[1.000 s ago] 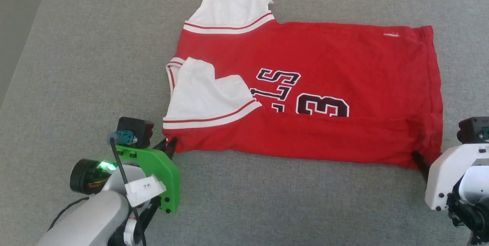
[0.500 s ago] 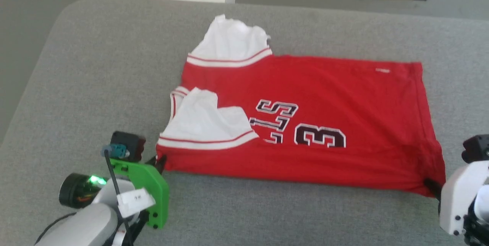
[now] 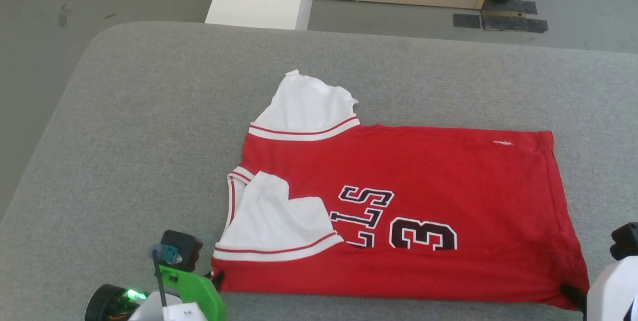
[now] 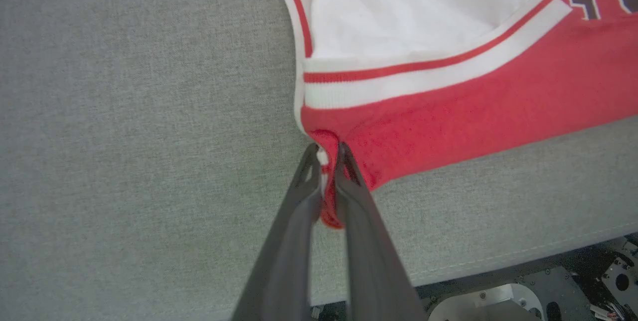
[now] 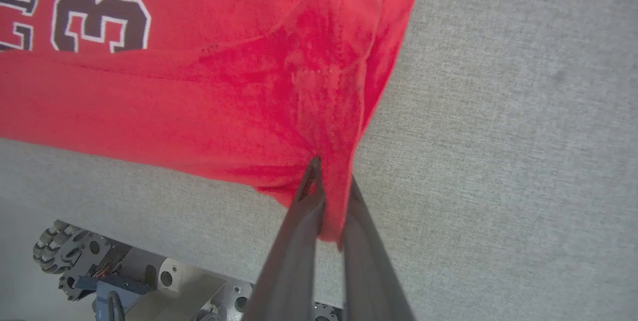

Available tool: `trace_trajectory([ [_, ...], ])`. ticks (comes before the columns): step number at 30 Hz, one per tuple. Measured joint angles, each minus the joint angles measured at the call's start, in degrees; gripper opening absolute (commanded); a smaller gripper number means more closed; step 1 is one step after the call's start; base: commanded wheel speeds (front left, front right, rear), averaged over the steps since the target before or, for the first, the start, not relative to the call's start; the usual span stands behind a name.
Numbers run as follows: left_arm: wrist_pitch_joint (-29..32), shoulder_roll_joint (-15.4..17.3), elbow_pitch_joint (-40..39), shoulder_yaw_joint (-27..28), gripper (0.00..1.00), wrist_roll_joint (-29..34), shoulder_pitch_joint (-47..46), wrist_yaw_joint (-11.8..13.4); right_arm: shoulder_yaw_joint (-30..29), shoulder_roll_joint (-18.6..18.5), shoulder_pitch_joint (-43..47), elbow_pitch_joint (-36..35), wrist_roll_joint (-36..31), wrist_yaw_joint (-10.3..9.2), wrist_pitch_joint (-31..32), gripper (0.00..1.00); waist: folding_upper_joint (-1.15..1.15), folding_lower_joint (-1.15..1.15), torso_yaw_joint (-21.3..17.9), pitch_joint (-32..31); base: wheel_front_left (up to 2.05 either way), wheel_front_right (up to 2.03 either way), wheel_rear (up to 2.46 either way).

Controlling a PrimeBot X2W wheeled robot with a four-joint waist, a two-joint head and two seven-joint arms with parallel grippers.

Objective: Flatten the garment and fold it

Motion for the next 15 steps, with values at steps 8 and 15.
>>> trace_trajectory([
  [8,-1.24,-1.69,4.0,-0.93,1.0,0.48,-0.16,-1.3,2.67,-0.54,-0.43,4.27,-2.11,0.0,-5.63,1.0,0.0,0.0,-0.12,1.18,0.0,0.0,0.0],
  [15,-6.67,-3.32,4.46,1.25,1.0,1.54,-1.71,-1.27,1.83,-0.13,-3.04,2.91,-1.44,0.0,-14.85,1.0,0.0,0.0,-0.24,0.38,0.0,0.0,0.0],
])
